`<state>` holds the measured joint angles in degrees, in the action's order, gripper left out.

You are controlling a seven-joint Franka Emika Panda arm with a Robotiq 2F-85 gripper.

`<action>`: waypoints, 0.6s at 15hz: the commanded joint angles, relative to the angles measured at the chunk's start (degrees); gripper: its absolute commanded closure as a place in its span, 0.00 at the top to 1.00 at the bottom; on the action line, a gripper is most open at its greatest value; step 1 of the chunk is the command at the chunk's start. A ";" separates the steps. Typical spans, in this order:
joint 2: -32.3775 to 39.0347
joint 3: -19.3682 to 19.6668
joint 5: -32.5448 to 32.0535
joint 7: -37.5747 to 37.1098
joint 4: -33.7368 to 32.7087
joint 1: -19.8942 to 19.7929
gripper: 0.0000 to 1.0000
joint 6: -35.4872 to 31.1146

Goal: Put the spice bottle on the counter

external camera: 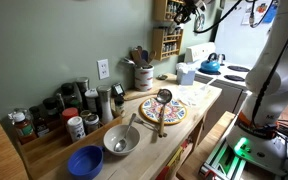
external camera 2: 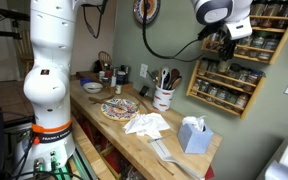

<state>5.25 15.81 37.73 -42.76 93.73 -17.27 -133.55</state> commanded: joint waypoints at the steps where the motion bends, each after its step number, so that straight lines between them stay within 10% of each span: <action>1: -2.30 0.29 0.56 1.49 1.37 -0.46 0.32 3.79; 9: -5.81 0.98 -6.36 1.84 4.18 -0.15 0.32 8.58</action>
<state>2.50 16.56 34.36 -41.69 95.02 -17.47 -127.60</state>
